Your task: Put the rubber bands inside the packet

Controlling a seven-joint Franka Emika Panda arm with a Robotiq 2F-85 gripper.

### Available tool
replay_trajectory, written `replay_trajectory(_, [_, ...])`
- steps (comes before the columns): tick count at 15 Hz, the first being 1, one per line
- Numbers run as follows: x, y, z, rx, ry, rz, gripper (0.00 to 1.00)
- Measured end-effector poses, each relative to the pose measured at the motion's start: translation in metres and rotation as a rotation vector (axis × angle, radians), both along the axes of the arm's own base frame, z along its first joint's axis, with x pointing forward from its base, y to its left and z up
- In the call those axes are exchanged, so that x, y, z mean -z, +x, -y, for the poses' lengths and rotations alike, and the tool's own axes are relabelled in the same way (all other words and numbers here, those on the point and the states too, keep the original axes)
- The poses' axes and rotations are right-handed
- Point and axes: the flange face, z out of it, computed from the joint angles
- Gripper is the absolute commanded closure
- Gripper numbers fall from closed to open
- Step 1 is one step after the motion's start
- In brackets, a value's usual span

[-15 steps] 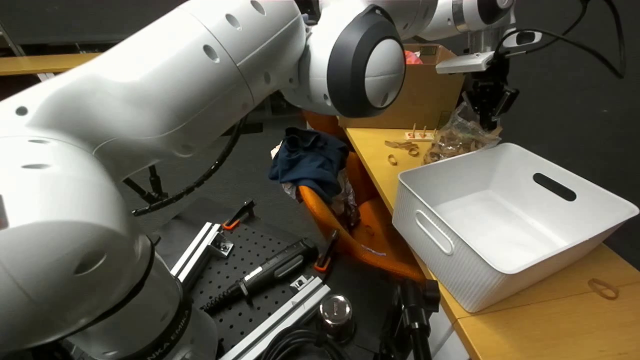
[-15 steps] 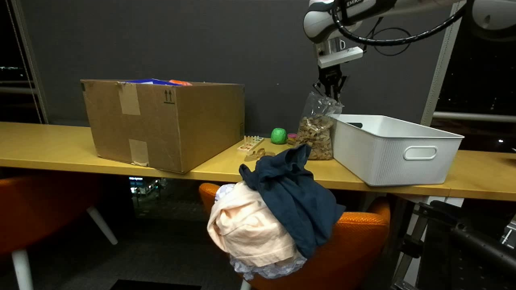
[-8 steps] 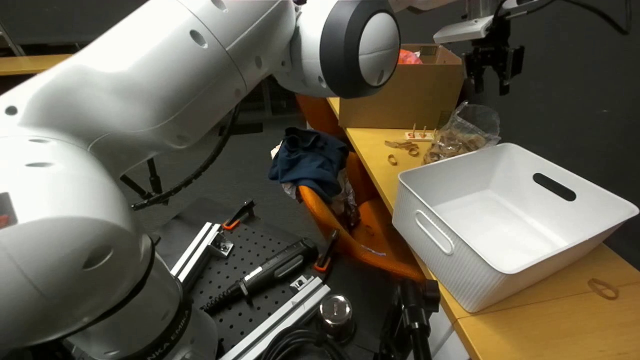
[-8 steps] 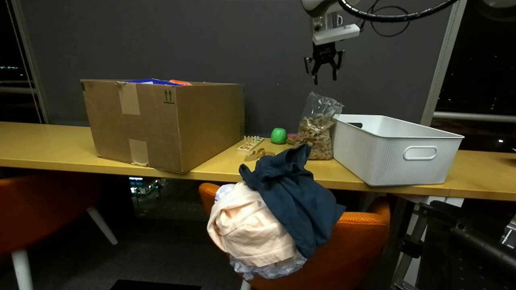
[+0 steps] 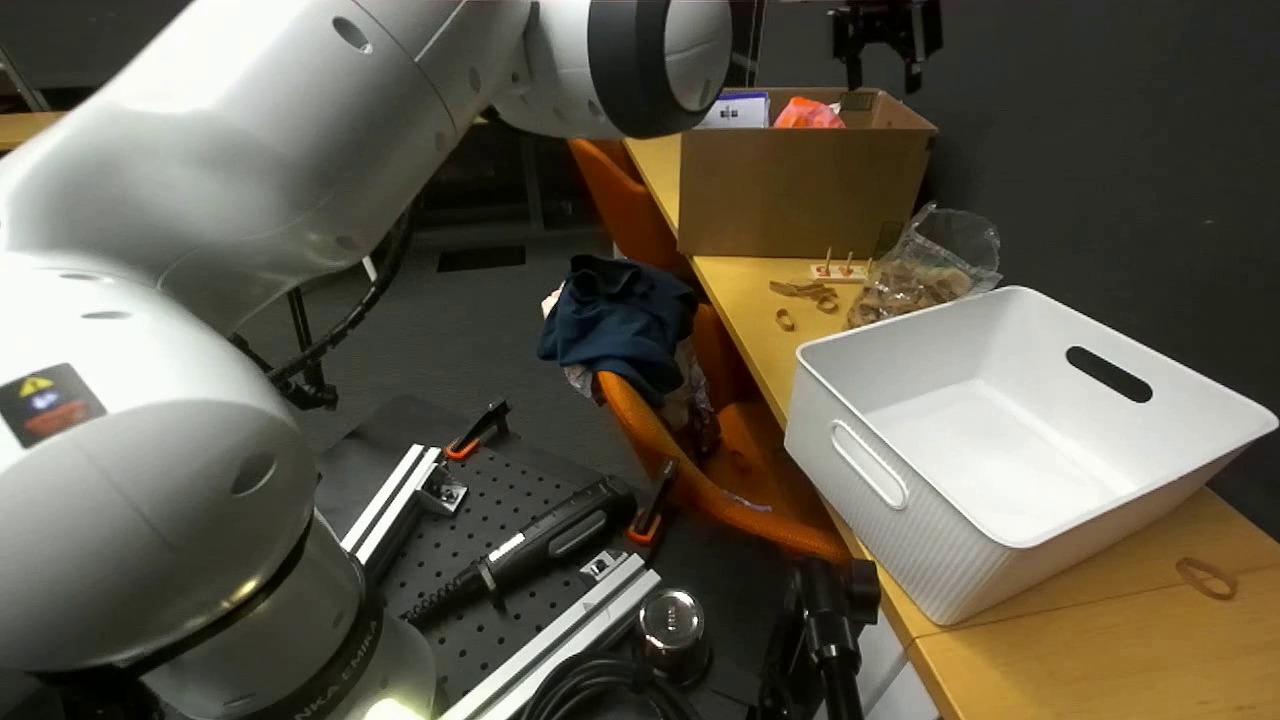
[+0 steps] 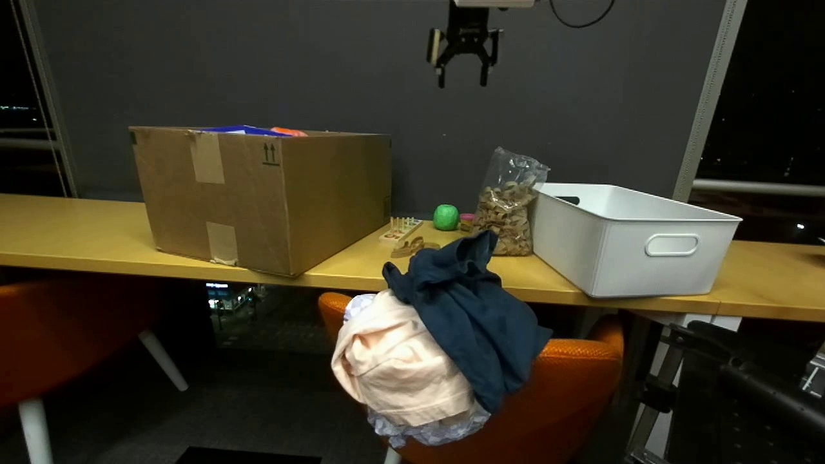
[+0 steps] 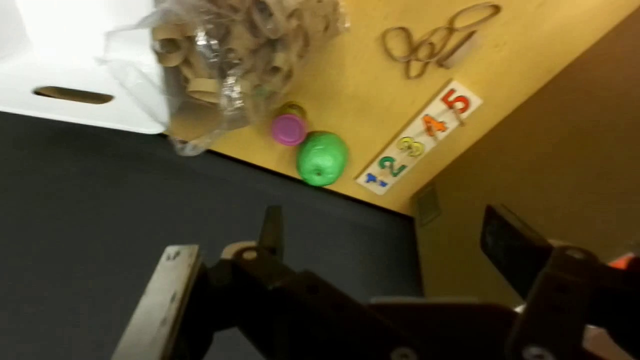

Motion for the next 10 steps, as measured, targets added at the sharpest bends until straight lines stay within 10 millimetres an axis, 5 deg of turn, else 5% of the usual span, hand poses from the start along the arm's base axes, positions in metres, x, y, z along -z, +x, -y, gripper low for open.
replay_trajectory(4, [0.042, 0.017, -0.056, -0.094, 0.080, -0.027, 0.00])
replay_trajectory(10, [0.158, 0.024, -0.045, -0.111, 0.075, -0.168, 0.00])
